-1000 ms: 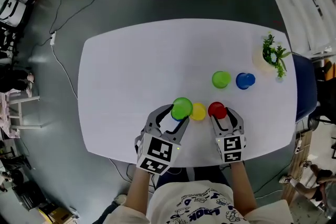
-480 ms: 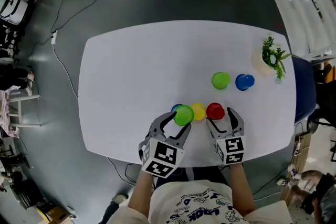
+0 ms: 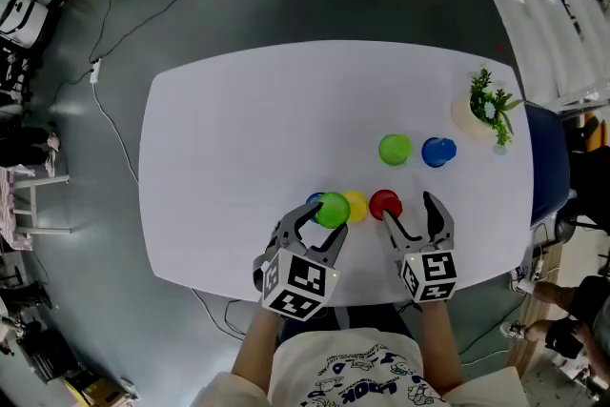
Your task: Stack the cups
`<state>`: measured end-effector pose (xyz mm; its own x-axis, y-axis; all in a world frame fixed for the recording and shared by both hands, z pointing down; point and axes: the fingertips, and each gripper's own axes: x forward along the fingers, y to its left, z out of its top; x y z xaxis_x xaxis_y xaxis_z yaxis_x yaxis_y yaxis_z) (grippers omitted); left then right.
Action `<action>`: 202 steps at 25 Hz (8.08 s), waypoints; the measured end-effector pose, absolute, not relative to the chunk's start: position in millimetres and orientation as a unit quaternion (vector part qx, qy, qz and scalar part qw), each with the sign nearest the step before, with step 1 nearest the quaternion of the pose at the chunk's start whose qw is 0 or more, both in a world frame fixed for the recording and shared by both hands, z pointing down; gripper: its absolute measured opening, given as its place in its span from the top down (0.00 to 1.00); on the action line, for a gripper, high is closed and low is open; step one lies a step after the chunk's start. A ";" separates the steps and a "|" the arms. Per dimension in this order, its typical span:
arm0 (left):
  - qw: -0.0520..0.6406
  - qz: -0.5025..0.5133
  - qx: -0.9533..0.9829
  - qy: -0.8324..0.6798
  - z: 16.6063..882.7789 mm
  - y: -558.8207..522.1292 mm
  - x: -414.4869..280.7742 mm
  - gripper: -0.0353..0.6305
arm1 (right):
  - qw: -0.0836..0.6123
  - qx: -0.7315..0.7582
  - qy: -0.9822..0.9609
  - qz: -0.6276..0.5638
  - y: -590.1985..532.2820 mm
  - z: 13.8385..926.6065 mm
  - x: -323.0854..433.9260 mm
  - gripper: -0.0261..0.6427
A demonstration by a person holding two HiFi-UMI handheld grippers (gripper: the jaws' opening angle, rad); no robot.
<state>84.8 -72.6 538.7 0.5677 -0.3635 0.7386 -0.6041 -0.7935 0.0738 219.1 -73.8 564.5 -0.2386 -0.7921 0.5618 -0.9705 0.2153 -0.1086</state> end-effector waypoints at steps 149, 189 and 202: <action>0.173 0.221 0.838 -0.468 440.1 -96.4 -21.9 0.93 | 0.282 0.455 -0.836 0.119 -60.6 434.9 98.5 0.59; 0.070 0.061 0.821 -0.563 268.4 -105.8 -49.8 0.93 | 0.044 0.684 -0.728 0.015 -74.6 276.6 185.4 0.92; 0.065 0.045 0.822 -0.564 262.9 -83.4 -53.2 0.93 | 0.029 0.688 -0.725 0.015 -57.1 270.6 180.4 0.94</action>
<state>-53.2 -83.4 262.9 0.3602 -0.9210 0.1480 -0.9329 -0.3558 0.0563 180.4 -57.1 270.6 -0.0527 -0.9967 0.0623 -0.9984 0.0540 0.0183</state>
